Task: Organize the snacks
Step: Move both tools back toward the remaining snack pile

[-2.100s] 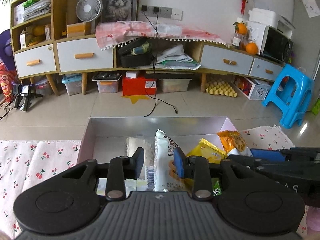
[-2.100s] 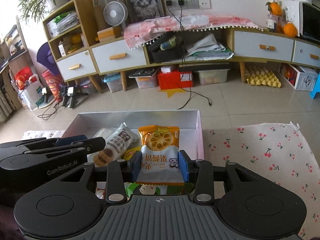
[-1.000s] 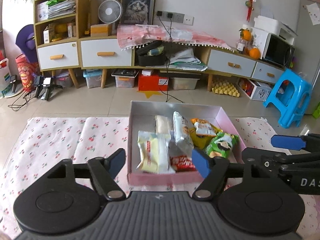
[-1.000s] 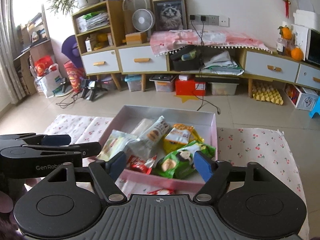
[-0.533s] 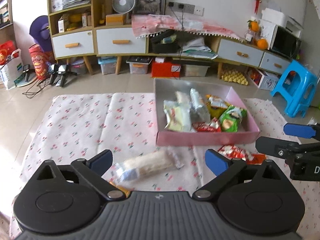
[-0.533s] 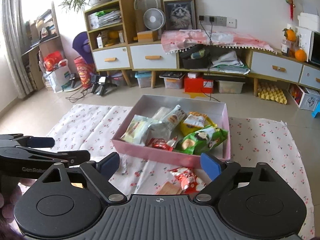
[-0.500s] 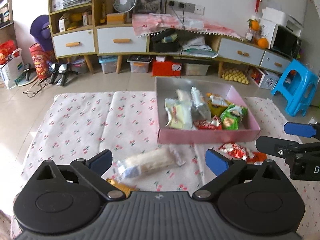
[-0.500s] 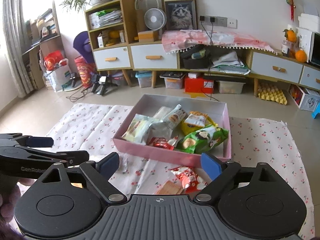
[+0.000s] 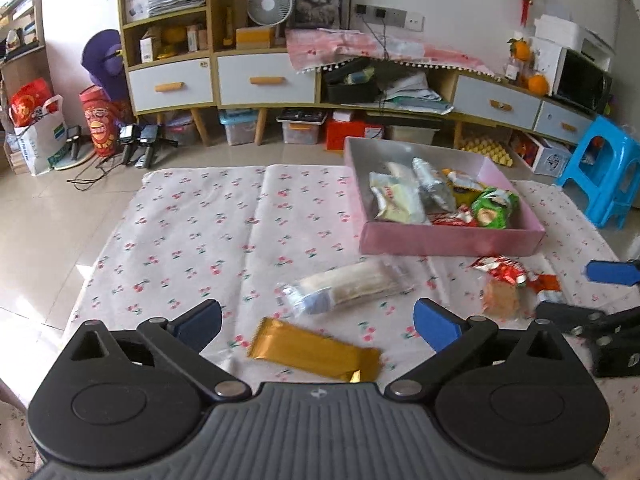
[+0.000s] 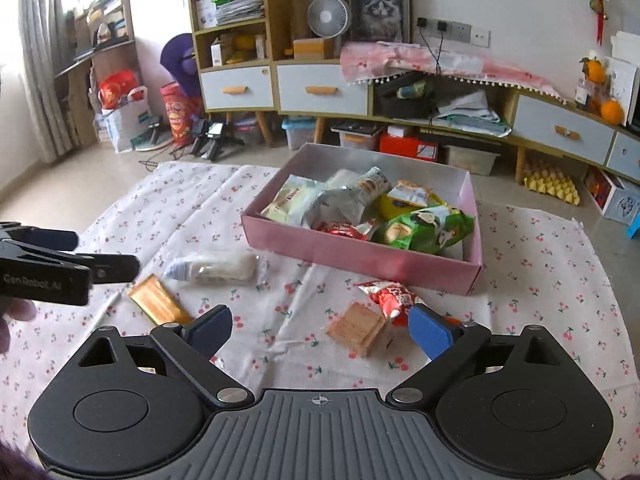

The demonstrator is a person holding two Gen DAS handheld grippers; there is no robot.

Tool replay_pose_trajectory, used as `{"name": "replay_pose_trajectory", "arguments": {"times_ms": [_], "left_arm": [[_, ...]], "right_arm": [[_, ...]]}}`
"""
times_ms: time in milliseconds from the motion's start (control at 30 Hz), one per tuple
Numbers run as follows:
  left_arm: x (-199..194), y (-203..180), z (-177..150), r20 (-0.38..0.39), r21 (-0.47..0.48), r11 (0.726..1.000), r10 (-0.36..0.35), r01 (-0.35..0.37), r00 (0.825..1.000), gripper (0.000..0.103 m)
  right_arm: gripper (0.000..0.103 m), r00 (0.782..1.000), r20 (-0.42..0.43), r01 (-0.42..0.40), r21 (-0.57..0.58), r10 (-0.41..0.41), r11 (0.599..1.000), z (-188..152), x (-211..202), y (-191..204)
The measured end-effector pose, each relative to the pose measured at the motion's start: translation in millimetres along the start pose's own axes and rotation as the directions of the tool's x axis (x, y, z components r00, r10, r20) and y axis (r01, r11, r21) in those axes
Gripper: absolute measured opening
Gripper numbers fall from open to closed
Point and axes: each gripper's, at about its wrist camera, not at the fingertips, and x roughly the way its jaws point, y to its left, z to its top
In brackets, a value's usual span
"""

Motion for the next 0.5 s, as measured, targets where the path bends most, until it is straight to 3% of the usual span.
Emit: {"name": "replay_pose_trajectory", "arguments": {"times_ms": [333, 500], "left_arm": [[6, 29, -25, -0.001, -0.040, 0.999, 0.002, -0.002, 1.000, 0.102], [15, 28, -41, 0.009, 0.000, 1.000, 0.000, 0.000, 1.000, 0.102]], "right_arm": [[0.097, 0.999, -0.006, 0.039, -0.020, -0.039, 0.999, -20, 2, -11], [0.097, 1.000, -0.016, 0.001, -0.086, -0.003, 0.996, -37, 5, -2]]}}
